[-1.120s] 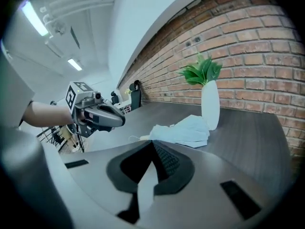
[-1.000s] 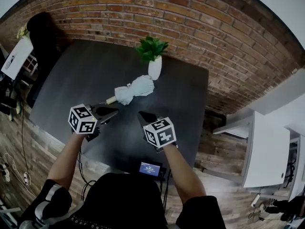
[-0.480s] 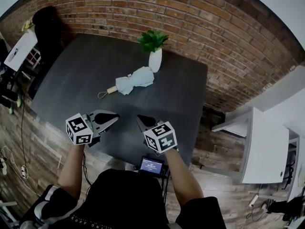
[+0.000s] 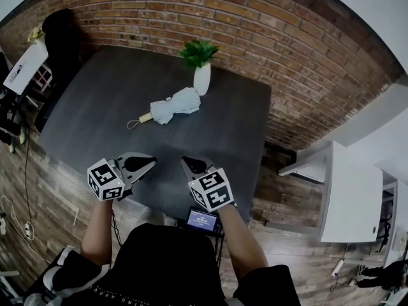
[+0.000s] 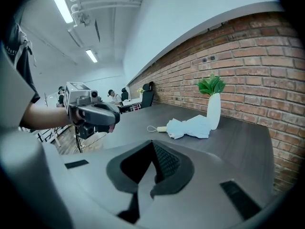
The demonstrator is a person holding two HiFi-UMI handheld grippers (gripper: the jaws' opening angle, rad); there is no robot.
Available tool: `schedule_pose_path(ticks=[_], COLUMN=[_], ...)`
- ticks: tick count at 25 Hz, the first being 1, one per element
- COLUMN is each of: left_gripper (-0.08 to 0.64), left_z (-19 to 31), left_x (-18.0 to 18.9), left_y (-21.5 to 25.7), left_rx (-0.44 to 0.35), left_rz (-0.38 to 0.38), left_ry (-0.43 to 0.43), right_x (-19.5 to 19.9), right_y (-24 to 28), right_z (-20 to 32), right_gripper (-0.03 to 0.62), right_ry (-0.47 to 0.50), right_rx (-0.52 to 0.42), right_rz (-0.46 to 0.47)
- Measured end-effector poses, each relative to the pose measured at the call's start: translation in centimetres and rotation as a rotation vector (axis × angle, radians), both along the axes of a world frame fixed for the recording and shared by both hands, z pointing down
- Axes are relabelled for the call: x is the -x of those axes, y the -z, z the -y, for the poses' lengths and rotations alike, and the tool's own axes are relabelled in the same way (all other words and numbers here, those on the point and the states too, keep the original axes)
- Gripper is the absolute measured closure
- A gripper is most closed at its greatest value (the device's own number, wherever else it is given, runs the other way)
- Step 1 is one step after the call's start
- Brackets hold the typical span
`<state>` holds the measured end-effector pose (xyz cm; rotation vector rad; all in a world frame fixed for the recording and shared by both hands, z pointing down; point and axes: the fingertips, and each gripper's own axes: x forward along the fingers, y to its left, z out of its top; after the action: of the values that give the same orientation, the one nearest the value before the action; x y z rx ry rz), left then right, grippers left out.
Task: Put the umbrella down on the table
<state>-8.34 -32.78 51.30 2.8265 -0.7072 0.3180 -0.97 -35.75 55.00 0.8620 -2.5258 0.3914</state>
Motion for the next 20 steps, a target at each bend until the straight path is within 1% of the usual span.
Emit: schedule_pose_path(ticks=[2,4,8,11,16,18,20], left_gripper=[0.557,0.557,0.557,0.557,0.557,0.557,0.557], left_z=[-0.2,-0.3,-1.1,-1.4,-1.2,-1.2,-0.8], left_x=[-0.3,-0.6,-1.4,-2.2,-2.9,-3.1,-2.9], left_y=[-0.3,-0.7,-1.0,-0.9,-0.5,-0.5,-0.5], left_rx=[0.015,0.026,0.065,0.058,0.017,0.007,0.007], left_rz=[-0.011,-0.004,-0.011,-0.008,-0.003,0.003,-0.002], left_ry=[0.021,0.030,0.006,-0.024,-0.038,-0.033,-0.010], right_x=[-0.3,-0.5,-0.6,-0.6,-0.4,-0.4,-0.3], right_y=[-0.1,-0.1,-0.3,-0.2,-0.1,-0.2,-0.4], right_z=[-0.1,-0.3,-0.6,-0.7,-0.8,-0.8,-1.0], right_gripper=[0.584,0.584,0.584,0.584,0.584,0.584,0.584], right_ry=[-0.011,-0.017,-0.009,0.000,0.020,0.031,0.043], right_rx=[0.004,0.006,0.003,-0.001,-0.012,-0.022,-0.033], right_rz=[-0.006,-0.006,-0.009,-0.010,-0.015,-0.027,-0.049])
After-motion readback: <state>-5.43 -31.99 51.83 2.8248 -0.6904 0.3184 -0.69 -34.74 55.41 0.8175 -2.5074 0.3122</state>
